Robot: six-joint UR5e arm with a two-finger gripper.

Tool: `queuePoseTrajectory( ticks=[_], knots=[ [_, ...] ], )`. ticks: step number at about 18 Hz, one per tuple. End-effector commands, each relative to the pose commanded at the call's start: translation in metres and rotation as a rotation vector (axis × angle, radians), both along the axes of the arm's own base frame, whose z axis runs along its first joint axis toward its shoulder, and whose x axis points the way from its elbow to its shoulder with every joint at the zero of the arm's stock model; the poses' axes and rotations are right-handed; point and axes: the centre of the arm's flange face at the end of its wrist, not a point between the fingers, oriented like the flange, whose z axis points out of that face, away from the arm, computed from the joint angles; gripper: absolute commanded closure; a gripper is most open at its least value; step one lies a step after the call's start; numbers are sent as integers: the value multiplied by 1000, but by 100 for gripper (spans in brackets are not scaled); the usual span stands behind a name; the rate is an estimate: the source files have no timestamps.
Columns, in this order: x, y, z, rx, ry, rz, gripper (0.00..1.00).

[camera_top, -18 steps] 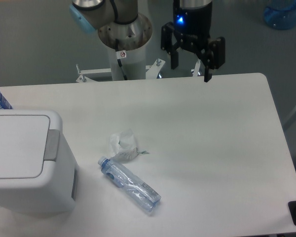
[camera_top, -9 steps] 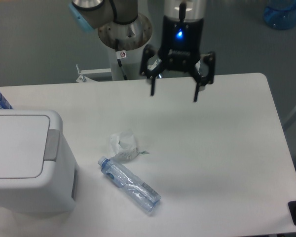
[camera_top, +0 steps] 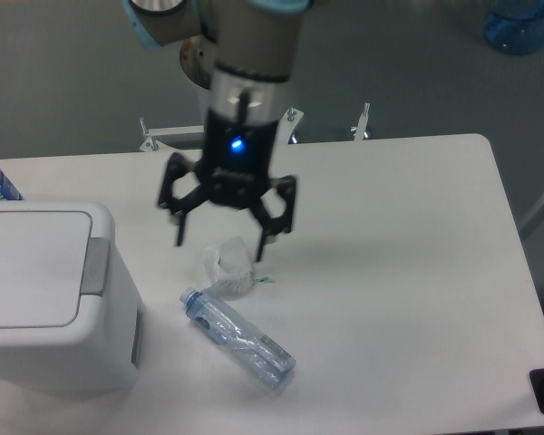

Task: Open the trash can
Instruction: 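Move the gripper over the white trash can lid and lower it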

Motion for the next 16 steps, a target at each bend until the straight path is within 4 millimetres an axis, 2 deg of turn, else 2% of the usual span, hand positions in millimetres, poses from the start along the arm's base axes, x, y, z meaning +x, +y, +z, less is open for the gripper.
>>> queuePoseTrajectory(
  ticks=[7,16],
  knots=[
    [25,22,-17,-21,-52,-8,0],
    [33,30,-27,-35,-64,-24,0]
  ],
)
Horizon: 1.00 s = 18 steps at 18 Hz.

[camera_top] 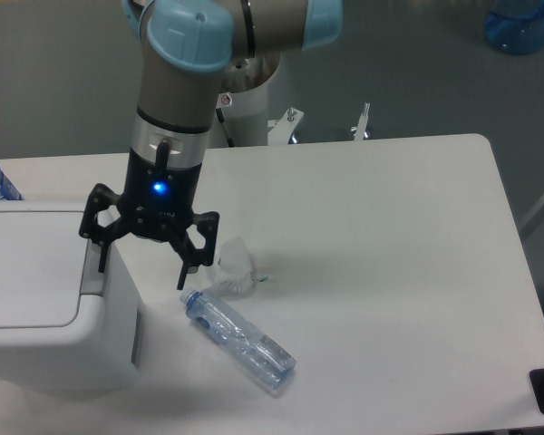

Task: Open the trash can
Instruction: 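Move the gripper over the white trash can lid and lower it, then press the gripper finger down on the lid edge to flip it open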

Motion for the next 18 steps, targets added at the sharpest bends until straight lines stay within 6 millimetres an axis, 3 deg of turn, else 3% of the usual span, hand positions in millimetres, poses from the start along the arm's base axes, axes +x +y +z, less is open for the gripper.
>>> queuePoseTrajectory(
  ticks=[5,18],
  knots=[
    [8,1,-6,-10,-6,-13,0],
    [8,4,-11,-15,-5,-21,0]
  ],
)
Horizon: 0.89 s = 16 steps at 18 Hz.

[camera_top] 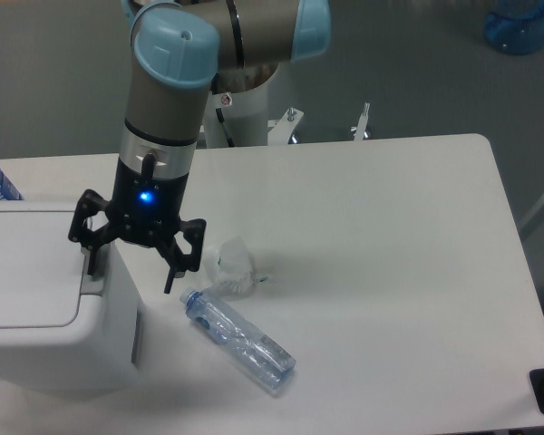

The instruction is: Open the trash can

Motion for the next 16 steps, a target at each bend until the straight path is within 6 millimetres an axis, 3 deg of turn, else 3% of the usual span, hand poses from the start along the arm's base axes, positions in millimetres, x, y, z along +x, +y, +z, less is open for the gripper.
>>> queuePoseTrajectory(
  ticks=[13,16],
  knots=[
    [-2,2,-2,-1,2,-5,0],
    [-6,1,22,37,34,-3,0]
  ],
)
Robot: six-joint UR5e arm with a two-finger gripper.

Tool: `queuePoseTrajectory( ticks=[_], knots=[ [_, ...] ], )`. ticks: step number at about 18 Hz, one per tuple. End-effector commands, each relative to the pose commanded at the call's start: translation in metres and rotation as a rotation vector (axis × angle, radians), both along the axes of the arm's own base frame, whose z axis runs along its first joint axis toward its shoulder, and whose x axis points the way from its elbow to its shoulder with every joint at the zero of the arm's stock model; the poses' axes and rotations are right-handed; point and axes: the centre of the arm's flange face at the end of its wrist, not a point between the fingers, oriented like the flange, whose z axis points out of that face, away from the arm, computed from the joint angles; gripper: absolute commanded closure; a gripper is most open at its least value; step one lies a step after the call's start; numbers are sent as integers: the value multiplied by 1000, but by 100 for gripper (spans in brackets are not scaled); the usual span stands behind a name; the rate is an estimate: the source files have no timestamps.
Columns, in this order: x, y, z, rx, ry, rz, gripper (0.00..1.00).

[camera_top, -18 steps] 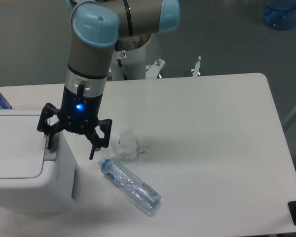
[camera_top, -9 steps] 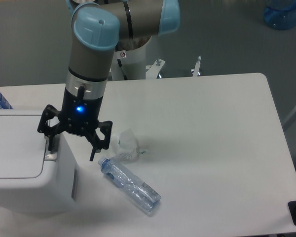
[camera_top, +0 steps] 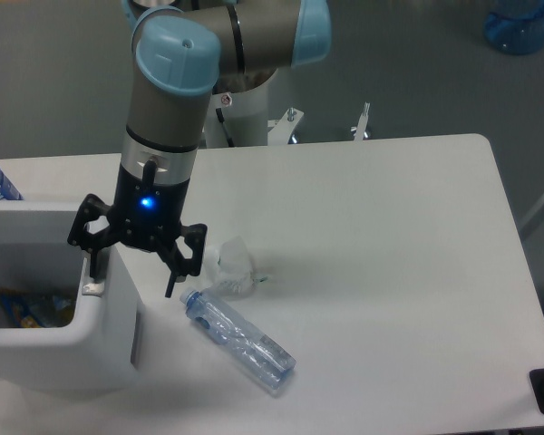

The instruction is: Open the trash can

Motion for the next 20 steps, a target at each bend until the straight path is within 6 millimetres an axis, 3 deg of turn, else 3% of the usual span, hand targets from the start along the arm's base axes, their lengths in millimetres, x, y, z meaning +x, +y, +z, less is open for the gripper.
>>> queuePoseTrajectory(
  ticks=[3,7,8,12,16,20],
  knots=[
    [-32,-15,27,36,33,56,0],
    [-93,-68,70,89,93,186,0],
    [-107,-78,71,83,104,210,0],
    [-133,-103,65,-76,330,138,0],
    [-144,-119,46,-322,483,-46,0],
    [-146,-127,43,-390,516,-156,0]
  ],
)
